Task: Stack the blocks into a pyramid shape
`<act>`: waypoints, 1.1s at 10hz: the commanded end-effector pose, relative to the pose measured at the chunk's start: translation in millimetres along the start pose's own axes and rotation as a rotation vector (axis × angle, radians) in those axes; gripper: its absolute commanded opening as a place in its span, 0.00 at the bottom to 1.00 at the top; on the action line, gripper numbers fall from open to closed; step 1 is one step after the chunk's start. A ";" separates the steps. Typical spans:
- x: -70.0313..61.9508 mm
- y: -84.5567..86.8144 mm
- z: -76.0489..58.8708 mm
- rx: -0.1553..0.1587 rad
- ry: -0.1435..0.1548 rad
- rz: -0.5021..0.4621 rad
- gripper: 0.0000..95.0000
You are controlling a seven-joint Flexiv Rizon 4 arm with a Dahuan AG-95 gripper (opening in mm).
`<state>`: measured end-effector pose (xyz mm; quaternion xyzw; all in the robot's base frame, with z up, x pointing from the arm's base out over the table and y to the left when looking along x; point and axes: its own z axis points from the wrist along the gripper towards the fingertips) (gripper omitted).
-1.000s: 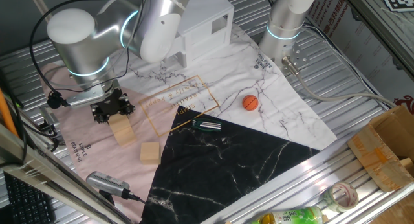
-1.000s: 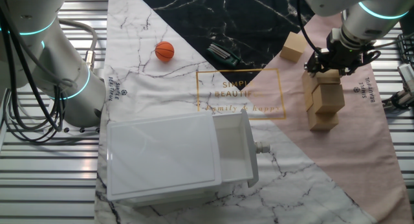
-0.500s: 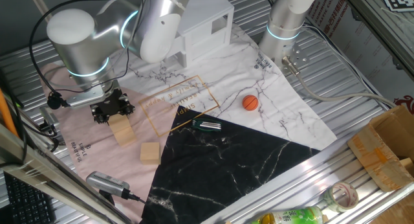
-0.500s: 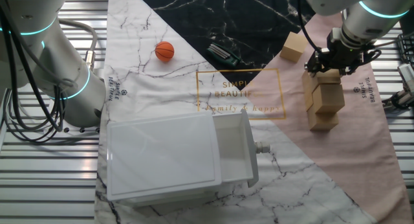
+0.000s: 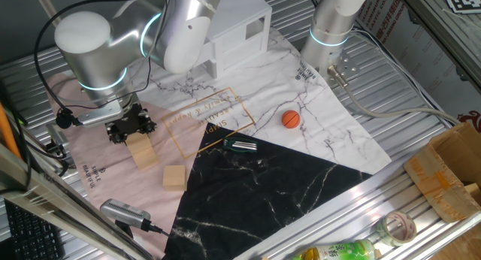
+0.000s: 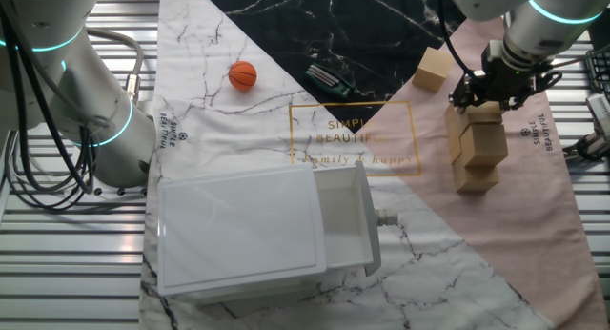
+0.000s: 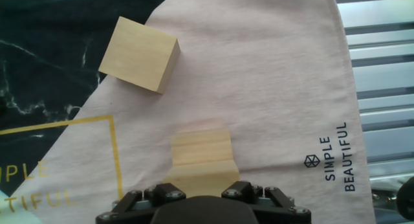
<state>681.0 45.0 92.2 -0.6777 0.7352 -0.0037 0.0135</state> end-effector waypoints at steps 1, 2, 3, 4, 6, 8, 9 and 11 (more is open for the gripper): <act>0.4 -0.5 0.2 0.000 0.005 0.006 0.60; 0.5 -0.5 0.3 0.000 0.005 0.007 0.60; 0.6 -0.6 0.4 -0.001 0.004 0.006 0.60; 0.6 -0.7 0.6 -0.001 0.004 0.005 0.60; 0.8 -0.7 0.7 -0.001 0.002 0.004 0.60; 1.1 -0.9 1.2 -0.001 0.002 0.004 0.60; 1.1 -0.9 1.3 -0.004 0.001 0.003 0.60; 1.2 -0.9 1.3 -0.004 0.002 -0.001 0.60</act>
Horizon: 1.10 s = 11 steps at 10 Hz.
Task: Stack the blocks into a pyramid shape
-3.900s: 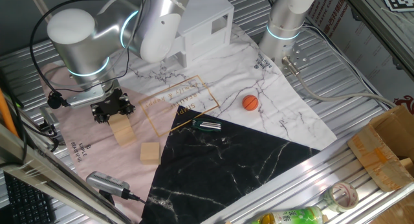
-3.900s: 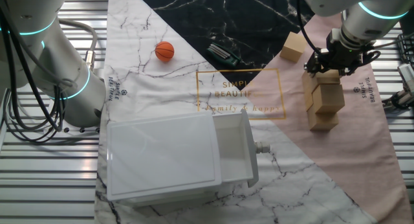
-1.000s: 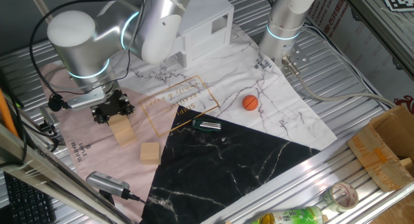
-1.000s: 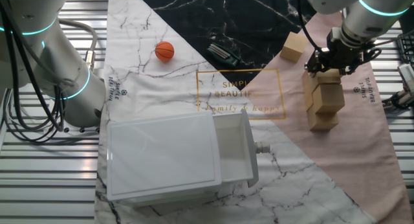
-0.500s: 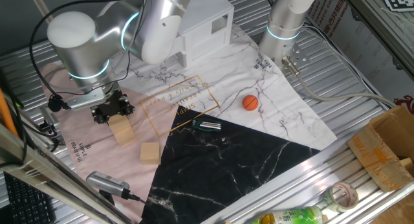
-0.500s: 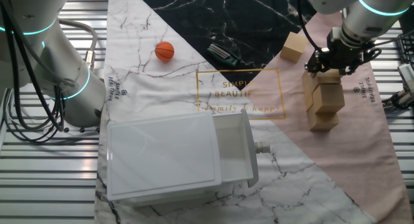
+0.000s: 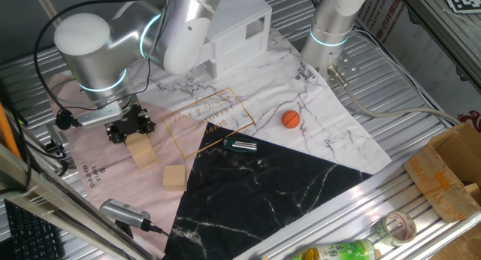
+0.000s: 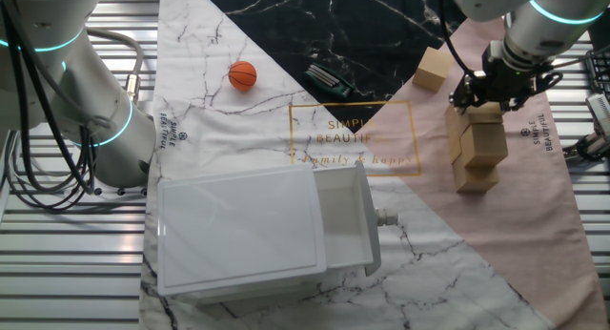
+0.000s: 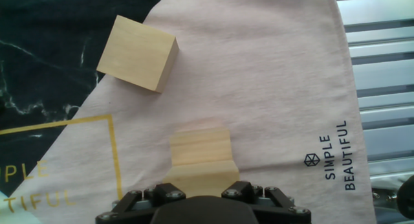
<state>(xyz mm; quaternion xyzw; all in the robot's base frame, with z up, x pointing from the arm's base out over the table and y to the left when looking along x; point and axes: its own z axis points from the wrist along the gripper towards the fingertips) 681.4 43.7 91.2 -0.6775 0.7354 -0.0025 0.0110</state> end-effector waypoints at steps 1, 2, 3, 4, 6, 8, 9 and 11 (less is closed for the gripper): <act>0.0 -0.3 0.3 0.000 0.002 -0.005 0.60; 0.0 -0.3 0.3 -0.002 0.002 -0.005 0.60; 0.0 -0.3 0.3 -0.005 0.002 -0.005 0.80; 0.0 -0.3 0.3 -0.006 0.000 -0.005 0.80; 0.0 -0.3 0.3 -0.007 0.000 -0.005 0.80; -0.8 -0.3 -1.3 -0.009 0.001 -0.004 0.80; -2.2 -0.2 -3.6 -0.010 0.003 -0.002 0.80; -5.0 -1.0 -8.0 -0.012 0.005 -0.007 0.80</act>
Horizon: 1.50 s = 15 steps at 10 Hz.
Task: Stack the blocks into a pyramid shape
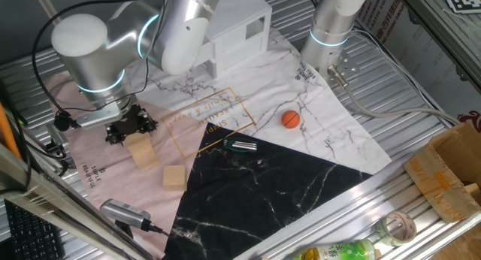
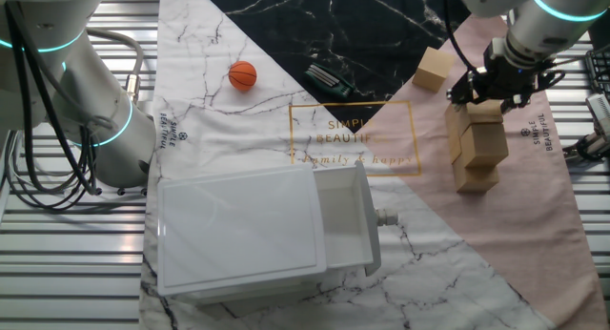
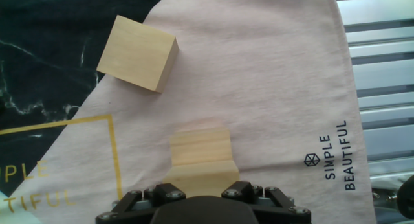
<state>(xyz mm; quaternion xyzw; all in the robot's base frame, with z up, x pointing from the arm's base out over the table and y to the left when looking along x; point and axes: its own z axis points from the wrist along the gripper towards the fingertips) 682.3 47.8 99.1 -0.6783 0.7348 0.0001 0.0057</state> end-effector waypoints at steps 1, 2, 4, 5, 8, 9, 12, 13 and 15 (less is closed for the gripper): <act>-1.8 -1.3 -1.2 0.000 -0.001 -0.007 0.80; -4.7 -4.3 -3.8 -0.001 -0.002 -0.010 0.80; -9.3 -7.5 -8.6 -0.006 -0.002 -0.006 0.80; -11.8 -9.0 -11.0 -0.008 -0.001 -0.001 0.80; -27.3 -16.8 -22.7 -0.027 0.003 0.036 0.80; -31.4 -15.3 -27.2 -0.039 -0.001 0.088 0.80; -47.7 -15.5 -26.4 -0.051 -0.011 0.154 0.80; -52.3 -16.4 -24.1 -0.047 -0.005 0.155 0.80; -57.3 -19.4 -17.9 -0.043 0.010 0.139 0.80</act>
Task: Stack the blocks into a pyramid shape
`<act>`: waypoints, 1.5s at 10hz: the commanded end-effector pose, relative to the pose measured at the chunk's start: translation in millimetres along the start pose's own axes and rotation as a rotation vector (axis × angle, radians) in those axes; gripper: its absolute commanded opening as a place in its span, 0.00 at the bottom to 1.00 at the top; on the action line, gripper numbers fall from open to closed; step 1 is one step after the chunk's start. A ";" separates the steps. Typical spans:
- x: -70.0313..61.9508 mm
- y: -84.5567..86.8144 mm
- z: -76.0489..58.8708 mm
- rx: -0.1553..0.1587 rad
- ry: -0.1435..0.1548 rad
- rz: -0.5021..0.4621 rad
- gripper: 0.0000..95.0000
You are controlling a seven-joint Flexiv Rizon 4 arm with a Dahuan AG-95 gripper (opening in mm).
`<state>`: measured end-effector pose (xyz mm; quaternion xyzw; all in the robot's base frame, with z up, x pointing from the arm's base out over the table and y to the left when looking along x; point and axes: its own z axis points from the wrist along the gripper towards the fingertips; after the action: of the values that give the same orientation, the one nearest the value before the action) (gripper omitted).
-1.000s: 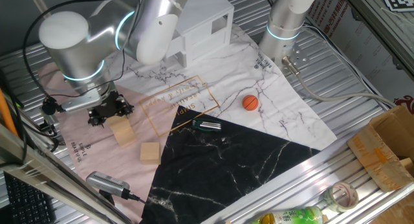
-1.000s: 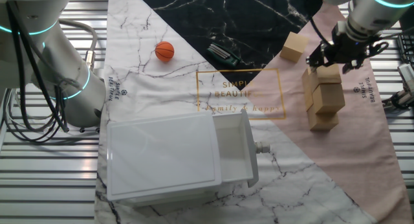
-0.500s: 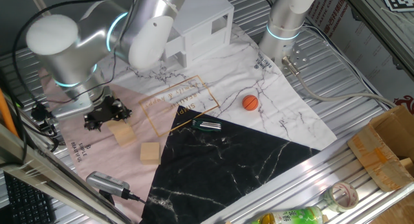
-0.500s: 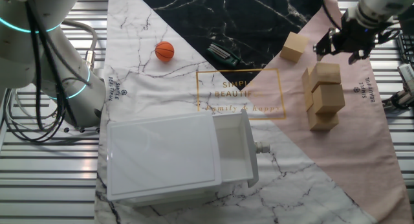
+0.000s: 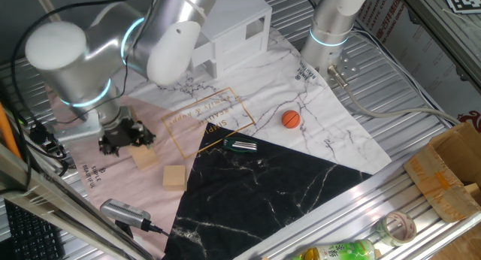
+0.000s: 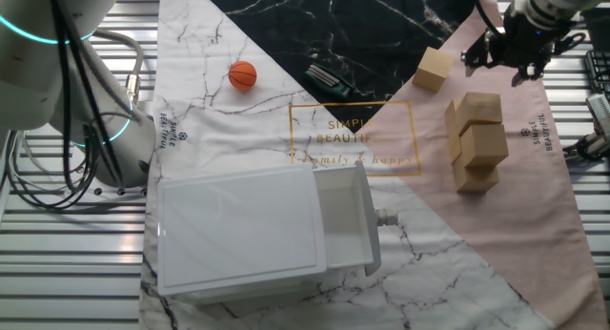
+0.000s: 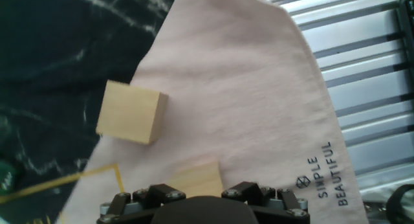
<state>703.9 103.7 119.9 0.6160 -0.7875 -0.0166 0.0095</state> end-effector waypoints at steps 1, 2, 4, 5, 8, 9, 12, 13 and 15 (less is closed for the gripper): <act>1.4 -4.7 5.6 0.000 0.002 -0.030 0.80; 0.9 -6.0 8.0 -0.001 -0.002 -0.017 0.80; -5.1 -5.8 10.9 0.003 0.012 -0.008 0.80; -6.8 -5.6 12.1 0.007 0.021 -0.001 0.60; -6.4 -4.8 13.7 0.008 0.030 0.022 0.20; -5.3 -4.4 14.6 0.005 0.030 0.020 0.00; 2.2 -0.7 19.8 0.004 0.025 0.012 0.00; 5.2 0.9 21.8 0.006 0.024 0.006 0.00; 9.6 3.3 24.7 0.003 0.027 0.000 0.00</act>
<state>693.9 93.7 94.9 0.6160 -0.7875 -0.0055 0.0183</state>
